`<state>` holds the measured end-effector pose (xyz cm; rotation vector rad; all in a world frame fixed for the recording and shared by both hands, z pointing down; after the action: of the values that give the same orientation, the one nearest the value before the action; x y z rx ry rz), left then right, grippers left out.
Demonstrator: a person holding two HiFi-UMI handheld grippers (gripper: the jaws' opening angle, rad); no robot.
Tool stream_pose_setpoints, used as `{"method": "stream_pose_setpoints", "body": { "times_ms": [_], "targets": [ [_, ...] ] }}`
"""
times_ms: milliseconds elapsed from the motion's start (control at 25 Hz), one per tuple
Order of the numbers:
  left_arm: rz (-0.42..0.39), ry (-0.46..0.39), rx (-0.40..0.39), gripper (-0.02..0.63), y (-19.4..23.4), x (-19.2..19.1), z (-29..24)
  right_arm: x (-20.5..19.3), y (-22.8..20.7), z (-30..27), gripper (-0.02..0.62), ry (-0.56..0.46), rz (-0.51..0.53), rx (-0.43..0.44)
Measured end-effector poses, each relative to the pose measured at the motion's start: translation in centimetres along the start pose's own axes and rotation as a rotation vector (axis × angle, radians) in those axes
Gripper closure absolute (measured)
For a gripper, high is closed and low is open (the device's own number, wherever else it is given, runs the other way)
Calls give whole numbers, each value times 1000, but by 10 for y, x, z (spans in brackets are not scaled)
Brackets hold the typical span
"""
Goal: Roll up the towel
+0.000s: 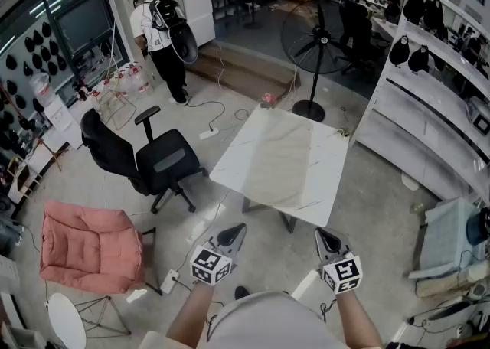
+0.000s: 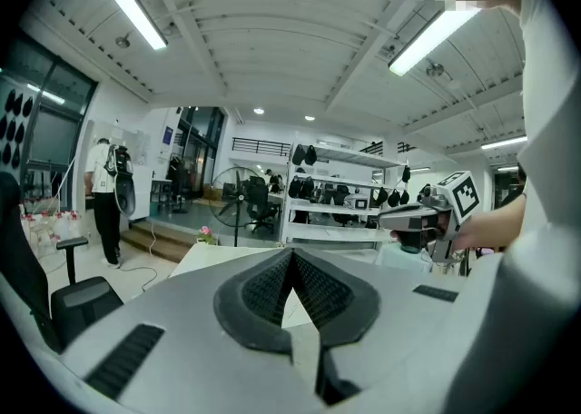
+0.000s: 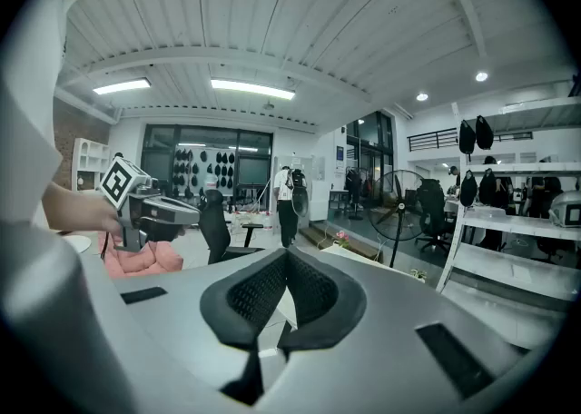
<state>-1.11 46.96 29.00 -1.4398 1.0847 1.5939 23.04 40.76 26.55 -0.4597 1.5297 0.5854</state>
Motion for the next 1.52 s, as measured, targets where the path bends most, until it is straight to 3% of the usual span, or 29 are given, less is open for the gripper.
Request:
{"method": "stream_pose_setpoints", "body": {
  "times_ms": [920,1520],
  "targets": [
    [34,-28,4,585,2,0,12,4,16,-3,583,-30,-42,-6],
    [69,-25,-21,453,30,-1,28,2,34,-21,462,-20,-57,-34]
  ]
}}
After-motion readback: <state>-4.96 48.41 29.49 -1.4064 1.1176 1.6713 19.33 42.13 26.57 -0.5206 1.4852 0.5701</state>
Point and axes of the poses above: the fingertips, and each gripper's own axes: z backward along the fingers, y to its left, x out of its top, the point moved 4 cm from there along z, backward along the fingers, and after that the axes turned 13 degrees about -y, right-handed, at the moved point
